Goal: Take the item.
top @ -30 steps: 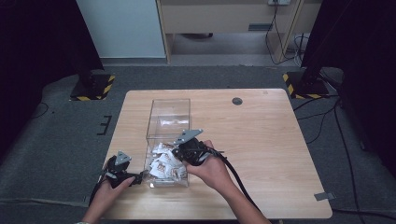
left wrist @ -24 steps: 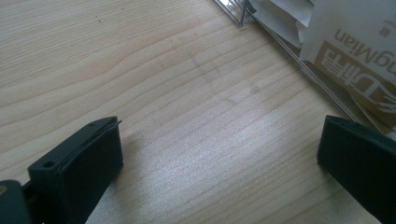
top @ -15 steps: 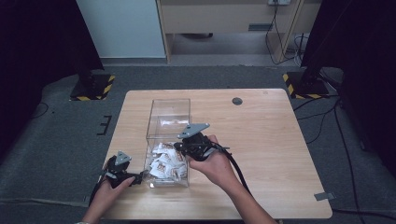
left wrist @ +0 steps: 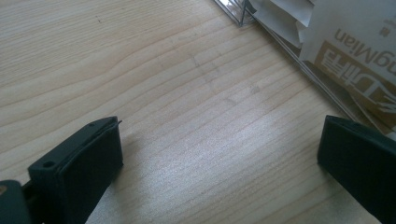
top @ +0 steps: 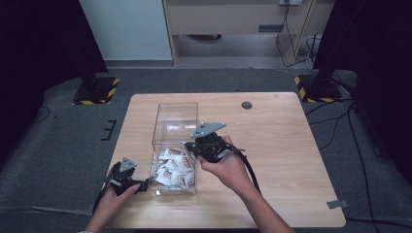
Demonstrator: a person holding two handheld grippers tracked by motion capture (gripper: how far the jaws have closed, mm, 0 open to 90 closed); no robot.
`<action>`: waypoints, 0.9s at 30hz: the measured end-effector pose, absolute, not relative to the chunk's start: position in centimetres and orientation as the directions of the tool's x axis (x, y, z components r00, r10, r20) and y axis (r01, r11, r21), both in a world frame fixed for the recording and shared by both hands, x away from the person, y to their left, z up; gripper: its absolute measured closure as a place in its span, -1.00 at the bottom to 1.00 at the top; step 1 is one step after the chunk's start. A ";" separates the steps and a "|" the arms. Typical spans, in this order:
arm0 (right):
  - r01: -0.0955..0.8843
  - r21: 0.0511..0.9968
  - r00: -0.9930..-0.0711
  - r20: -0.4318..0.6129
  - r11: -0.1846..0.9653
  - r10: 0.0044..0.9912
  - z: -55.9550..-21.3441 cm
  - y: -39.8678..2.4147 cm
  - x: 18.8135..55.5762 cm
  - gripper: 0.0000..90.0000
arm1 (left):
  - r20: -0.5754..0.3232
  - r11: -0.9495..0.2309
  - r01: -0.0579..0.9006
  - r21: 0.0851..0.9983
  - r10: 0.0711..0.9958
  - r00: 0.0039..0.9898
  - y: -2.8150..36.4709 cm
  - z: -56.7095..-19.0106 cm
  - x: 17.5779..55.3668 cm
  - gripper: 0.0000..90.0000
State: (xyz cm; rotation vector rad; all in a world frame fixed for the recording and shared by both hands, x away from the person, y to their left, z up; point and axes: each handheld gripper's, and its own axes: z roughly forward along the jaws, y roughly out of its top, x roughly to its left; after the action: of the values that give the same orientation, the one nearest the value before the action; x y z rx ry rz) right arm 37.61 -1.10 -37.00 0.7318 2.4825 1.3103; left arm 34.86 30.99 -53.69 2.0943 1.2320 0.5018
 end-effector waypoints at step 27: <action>0.326 0.822 -0.799 -0.024 0.467 0.600 -36.1 -5.2 38.6 1.00 | 0.001 -0.349 0.626 0.697 0.874 0.486 31.0 -53.7 34.9 -1.00</action>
State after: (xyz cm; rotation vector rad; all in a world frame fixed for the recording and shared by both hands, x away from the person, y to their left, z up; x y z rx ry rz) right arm 38.65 -5.25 -36.13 0.7874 2.4103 1.2495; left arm 34.86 30.99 -53.69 2.0946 1.2320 0.5017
